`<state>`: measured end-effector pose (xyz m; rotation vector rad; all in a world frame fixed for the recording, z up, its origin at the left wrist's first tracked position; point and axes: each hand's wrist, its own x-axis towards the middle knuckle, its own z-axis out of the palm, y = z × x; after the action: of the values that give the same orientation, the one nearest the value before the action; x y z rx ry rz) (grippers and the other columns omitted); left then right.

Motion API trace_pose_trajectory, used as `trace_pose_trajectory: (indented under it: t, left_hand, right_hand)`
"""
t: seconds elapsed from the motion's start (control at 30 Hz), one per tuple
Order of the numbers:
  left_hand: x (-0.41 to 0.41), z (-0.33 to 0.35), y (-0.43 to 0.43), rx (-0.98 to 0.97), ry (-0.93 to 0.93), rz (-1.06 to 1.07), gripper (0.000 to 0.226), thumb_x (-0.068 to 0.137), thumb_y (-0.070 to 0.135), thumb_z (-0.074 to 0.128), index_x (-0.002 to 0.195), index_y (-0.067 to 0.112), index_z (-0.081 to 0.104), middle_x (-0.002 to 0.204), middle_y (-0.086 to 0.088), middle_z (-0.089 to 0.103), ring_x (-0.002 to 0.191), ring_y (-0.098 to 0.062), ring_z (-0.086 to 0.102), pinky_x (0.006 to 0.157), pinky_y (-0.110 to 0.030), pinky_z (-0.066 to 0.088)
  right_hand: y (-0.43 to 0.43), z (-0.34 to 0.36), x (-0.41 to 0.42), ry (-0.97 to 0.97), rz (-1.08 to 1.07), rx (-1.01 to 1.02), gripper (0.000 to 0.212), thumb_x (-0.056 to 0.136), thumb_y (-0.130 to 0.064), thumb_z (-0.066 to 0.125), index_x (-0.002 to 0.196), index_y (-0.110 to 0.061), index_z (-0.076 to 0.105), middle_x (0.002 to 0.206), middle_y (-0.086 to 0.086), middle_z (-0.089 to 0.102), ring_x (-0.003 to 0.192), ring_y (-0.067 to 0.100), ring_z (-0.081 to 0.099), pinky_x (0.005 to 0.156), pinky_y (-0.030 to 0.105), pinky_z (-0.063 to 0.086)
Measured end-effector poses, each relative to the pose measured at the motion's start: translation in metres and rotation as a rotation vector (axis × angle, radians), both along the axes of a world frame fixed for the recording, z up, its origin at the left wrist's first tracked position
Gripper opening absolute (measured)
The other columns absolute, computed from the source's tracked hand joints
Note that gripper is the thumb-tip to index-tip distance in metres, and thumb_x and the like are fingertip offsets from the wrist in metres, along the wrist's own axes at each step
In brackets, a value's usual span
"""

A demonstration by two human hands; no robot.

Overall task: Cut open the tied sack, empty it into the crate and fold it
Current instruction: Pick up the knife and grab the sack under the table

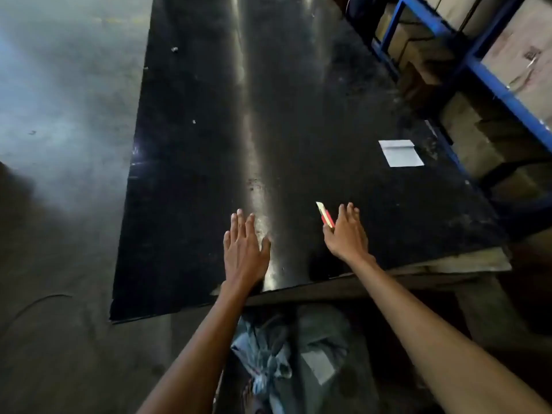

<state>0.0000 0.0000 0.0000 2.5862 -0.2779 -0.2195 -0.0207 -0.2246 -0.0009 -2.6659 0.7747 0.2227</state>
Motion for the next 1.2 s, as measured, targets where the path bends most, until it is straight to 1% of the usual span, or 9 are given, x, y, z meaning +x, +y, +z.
trace_pose_trajectory:
  t: [0.23, 0.33, 0.4, 0.47, 0.57, 0.7, 0.83, 1.07, 1.2]
  left_hand:
    - [-0.015, -0.082, -0.001, 0.152, 0.289, -0.018, 0.069, 0.105, 0.037, 0.038, 0.162, 0.013, 0.009, 0.171, -0.012, -0.003, 0.158, -0.025, -0.006, 0.126, -0.049, 0.010]
    - [-0.029, -0.102, 0.007, 0.207, 0.290, -0.061, 0.072, 0.104, 0.035, 0.039, 0.163, 0.014, 0.003, 0.170, -0.011, -0.012, 0.157, -0.026, -0.012, 0.127, -0.048, 0.006]
    - [-0.035, -0.110, 0.011, 0.220, 0.245, -0.084, 0.074, 0.104, 0.034, 0.040, 0.163, 0.016, -0.001, 0.169, -0.010, -0.016, 0.157, -0.026, -0.015, 0.128, -0.046, 0.003]
    - [-0.035, -0.114, 0.013, 0.209, 0.222, -0.082, 0.074, 0.104, 0.033, 0.040, 0.163, 0.017, -0.002, 0.169, -0.009, -0.017, 0.156, -0.025, -0.016, 0.128, -0.045, 0.001]
    - [-0.038, -0.114, 0.012, 0.224, 0.216, -0.078, 0.073, 0.104, 0.032, 0.040, 0.163, 0.017, -0.001, 0.169, -0.009, -0.016, 0.157, -0.025, -0.015, 0.128, -0.044, 0.001]
    - [-0.056, -0.109, 0.017, 0.226, 0.225, -0.092, 0.071, 0.104, 0.032, 0.039, 0.163, 0.016, 0.001, 0.170, -0.011, -0.012, 0.157, -0.027, -0.012, 0.128, -0.044, 0.002]
    - [-0.101, -0.099, 0.024, 0.219, 0.297, -0.078, 0.069, 0.105, 0.033, 0.038, 0.163, 0.014, 0.006, 0.170, -0.013, -0.009, 0.157, -0.029, -0.008, 0.128, -0.045, 0.006]
    - [-0.235, -0.103, 0.031, 0.126, 0.441, 0.147, 0.065, 0.102, 0.033, 0.046, 0.158, 0.008, 0.027, 0.166, -0.019, 0.023, 0.155, -0.033, 0.020, 0.123, -0.042, 0.021]
    - [-0.302, -0.144, 0.038, -0.013, 0.556, 0.322, 0.049, 0.092, 0.035, 0.051, 0.133, 0.009, 0.060, 0.128, -0.020, 0.066, 0.122, -0.038, 0.058, 0.099, -0.046, 0.049]
  right_hand:
    - [-0.023, -0.074, 0.012, 0.118, -0.047, 0.040, 0.068, 0.101, -0.035, 0.044, 0.155, 0.000, 0.020, 0.164, 0.016, 0.015, 0.153, 0.030, 0.012, 0.117, 0.044, 0.029]
    - [-0.023, -0.091, 0.022, 0.095, -0.046, -0.068, 0.057, 0.100, -0.030, 0.050, 0.147, 0.001, 0.037, 0.155, 0.019, 0.037, 0.142, 0.033, 0.037, 0.104, 0.043, 0.044]
    - [-0.023, -0.099, 0.027, 0.044, -0.055, -0.162, 0.042, 0.098, -0.020, 0.055, 0.134, 0.001, 0.052, 0.138, 0.019, 0.055, 0.123, 0.034, 0.056, 0.091, 0.042, 0.052]
    - [-0.024, -0.102, 0.028, 0.012, -0.052, -0.214, 0.029, 0.096, -0.013, 0.059, 0.121, 0.002, 0.062, 0.120, 0.018, 0.064, 0.107, 0.035, 0.064, 0.082, 0.041, 0.054]
    - [-0.020, -0.096, 0.015, 0.029, -0.025, -0.179, 0.027, 0.091, -0.016, 0.067, 0.111, 0.002, 0.067, 0.108, 0.020, 0.068, 0.097, 0.038, 0.068, 0.079, 0.044, 0.058]
    - [0.002, -0.077, -0.033, 0.029, -0.001, -0.092, 0.026, 0.089, -0.019, 0.067, 0.107, 0.000, 0.069, 0.105, 0.022, 0.070, 0.096, 0.040, 0.068, 0.080, 0.046, 0.059]
    - [0.039, -0.057, -0.113, -0.049, 0.050, 0.015, 0.023, 0.088, -0.024, 0.066, 0.099, -0.004, 0.070, 0.094, 0.019, 0.073, 0.090, 0.038, 0.069, 0.073, 0.040, 0.055]
    - [0.091, -0.052, -0.250, 0.103, 0.064, 0.304, 0.032, 0.077, -0.026, 0.075, 0.103, -0.011, 0.064, 0.096, 0.013, 0.075, 0.095, 0.034, 0.069, 0.077, 0.036, 0.052]
    - [0.095, -0.096, -0.289, 0.259, 0.158, 0.405, 0.033, 0.083, -0.019, 0.067, 0.105, -0.011, 0.044, 0.104, 0.018, 0.069, 0.100, 0.038, 0.065, 0.073, 0.033, 0.042]
